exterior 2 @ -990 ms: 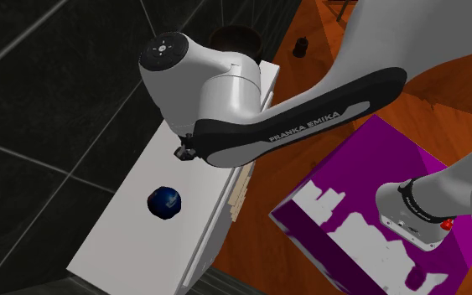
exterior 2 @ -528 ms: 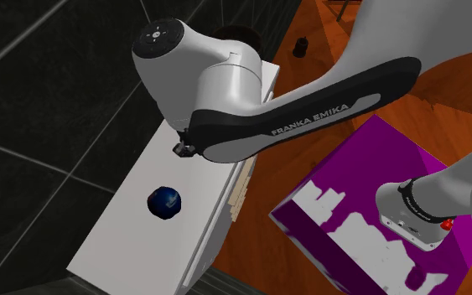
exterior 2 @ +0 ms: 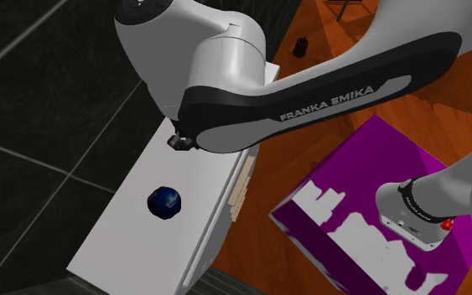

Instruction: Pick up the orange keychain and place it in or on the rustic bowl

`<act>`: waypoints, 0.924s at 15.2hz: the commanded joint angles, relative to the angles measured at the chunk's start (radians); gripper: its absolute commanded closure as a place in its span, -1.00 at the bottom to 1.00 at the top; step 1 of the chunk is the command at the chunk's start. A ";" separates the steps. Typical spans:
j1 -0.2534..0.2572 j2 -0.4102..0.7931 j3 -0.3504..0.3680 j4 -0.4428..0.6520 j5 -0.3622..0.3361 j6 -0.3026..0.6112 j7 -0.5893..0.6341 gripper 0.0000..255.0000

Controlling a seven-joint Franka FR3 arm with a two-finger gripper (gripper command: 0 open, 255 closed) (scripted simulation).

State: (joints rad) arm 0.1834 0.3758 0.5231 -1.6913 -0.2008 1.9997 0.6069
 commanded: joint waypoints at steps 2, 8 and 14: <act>-0.001 -0.014 0.004 0.022 0.009 -0.035 -0.005 1.00; -0.002 -0.033 0.010 0.078 0.022 -0.107 -0.014 1.00; 0.001 -0.045 0.015 0.143 0.031 -0.182 -0.021 1.00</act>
State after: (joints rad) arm 0.1828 0.3297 0.5373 -1.5621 -0.1701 1.8313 0.5864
